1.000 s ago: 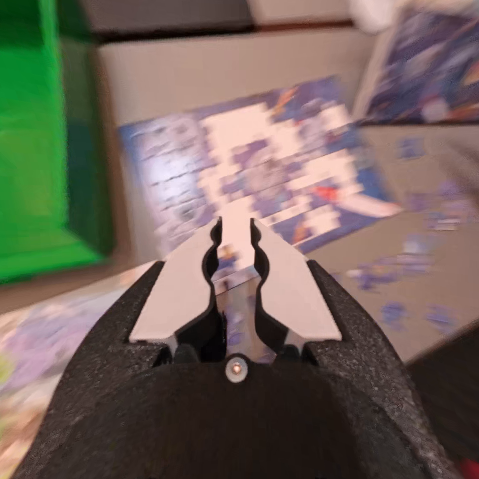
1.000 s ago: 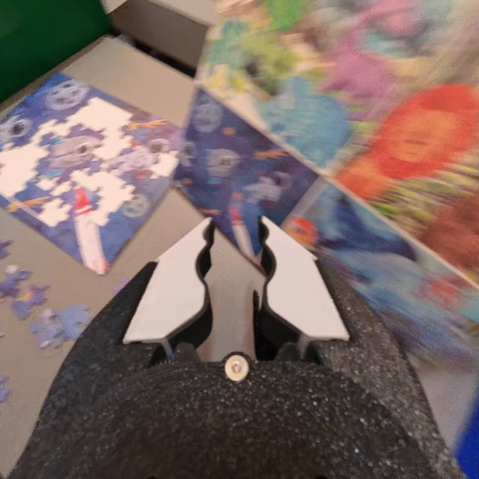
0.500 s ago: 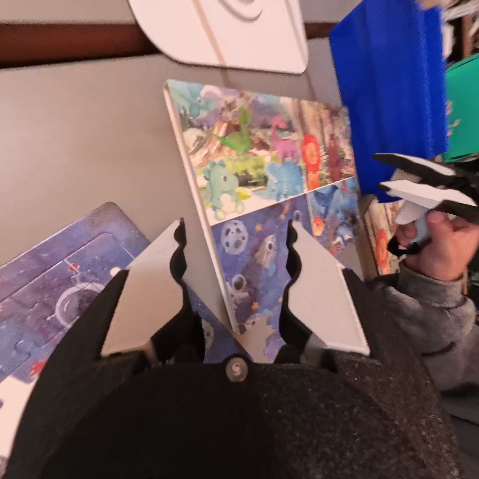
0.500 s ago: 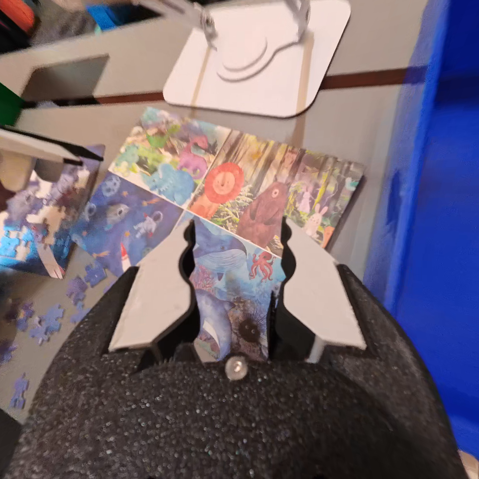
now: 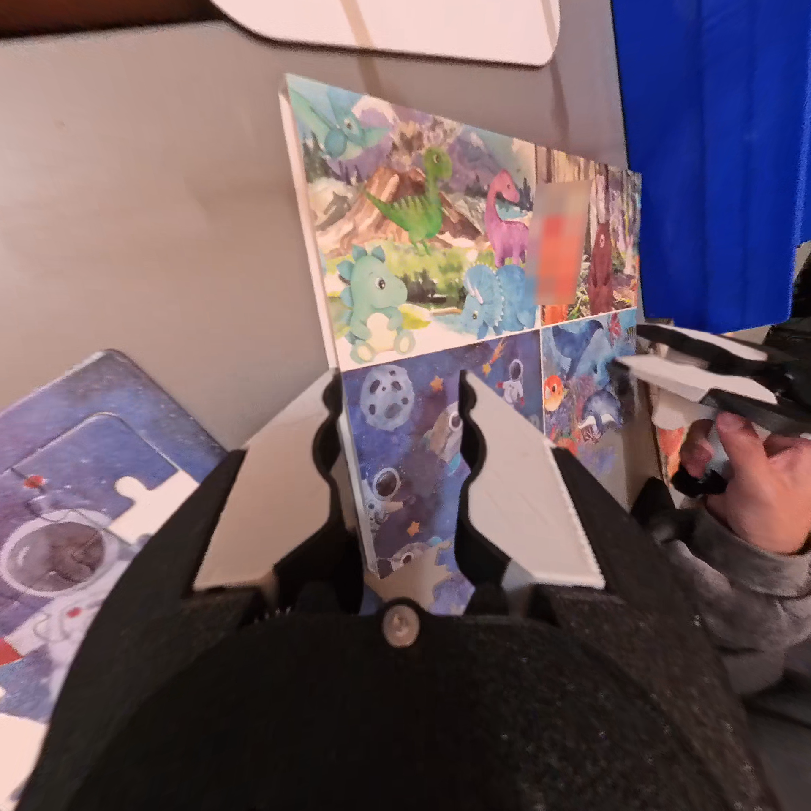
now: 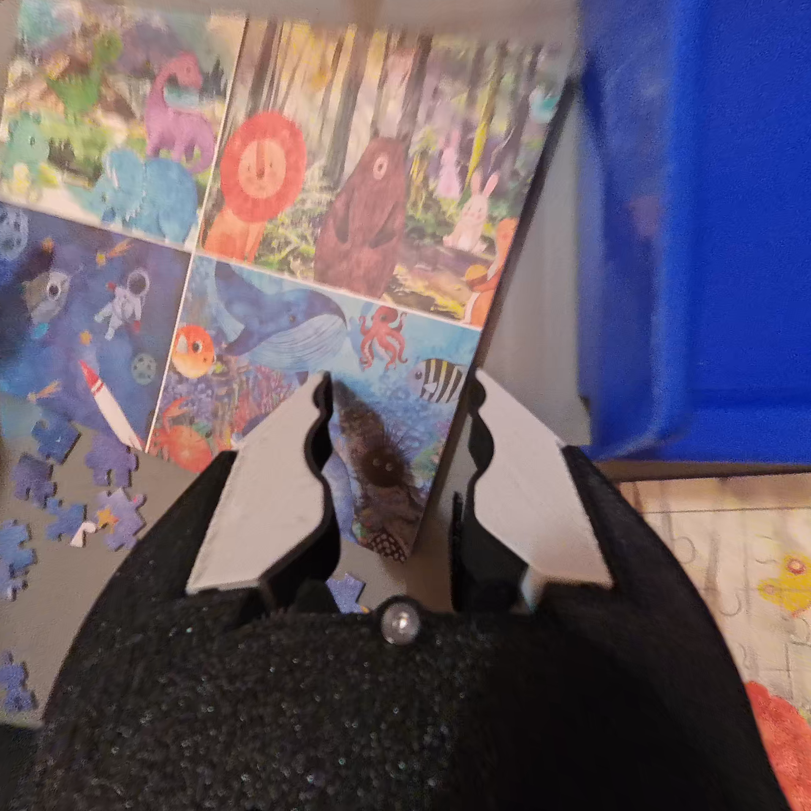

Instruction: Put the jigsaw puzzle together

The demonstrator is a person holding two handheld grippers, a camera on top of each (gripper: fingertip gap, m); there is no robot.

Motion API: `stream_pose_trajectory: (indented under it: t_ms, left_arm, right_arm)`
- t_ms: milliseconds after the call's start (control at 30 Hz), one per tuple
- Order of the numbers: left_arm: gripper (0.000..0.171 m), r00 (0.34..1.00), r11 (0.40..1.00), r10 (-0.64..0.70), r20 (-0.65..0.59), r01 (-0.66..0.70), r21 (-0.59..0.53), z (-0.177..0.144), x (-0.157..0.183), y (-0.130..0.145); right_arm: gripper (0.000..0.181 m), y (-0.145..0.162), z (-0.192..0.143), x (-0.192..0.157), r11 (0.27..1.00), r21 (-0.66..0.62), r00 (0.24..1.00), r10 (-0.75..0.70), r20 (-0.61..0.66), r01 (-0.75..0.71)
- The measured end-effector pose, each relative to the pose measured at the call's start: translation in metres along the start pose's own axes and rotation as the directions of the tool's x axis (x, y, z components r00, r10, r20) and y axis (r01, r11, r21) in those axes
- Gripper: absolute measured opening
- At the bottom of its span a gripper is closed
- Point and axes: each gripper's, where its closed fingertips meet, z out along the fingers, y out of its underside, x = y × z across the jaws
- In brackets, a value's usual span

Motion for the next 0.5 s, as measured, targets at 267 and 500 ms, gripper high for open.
stream_pose_trajectory:
  t_ms: [267, 500]
  left_arm:
    - [0.031, 0.994, 0.980, 0.107, 0.017, -0.109, 0.168, -0.033, 0.010, 0.000]
    - [0.029, 0.978, 0.923, 0.206, 0.024, -0.202, 0.329, -0.085, 0.047, 0.020]
  right_arm:
    - [0.071, -0.011, -0.019, -0.014, 0.996, 0.089, 0.995, 0.014, 0.102, -0.023]
    - [0.076, -0.030, -0.085, -0.036, 0.963, 0.269, 0.993, -0.063, 0.104, 0.033]
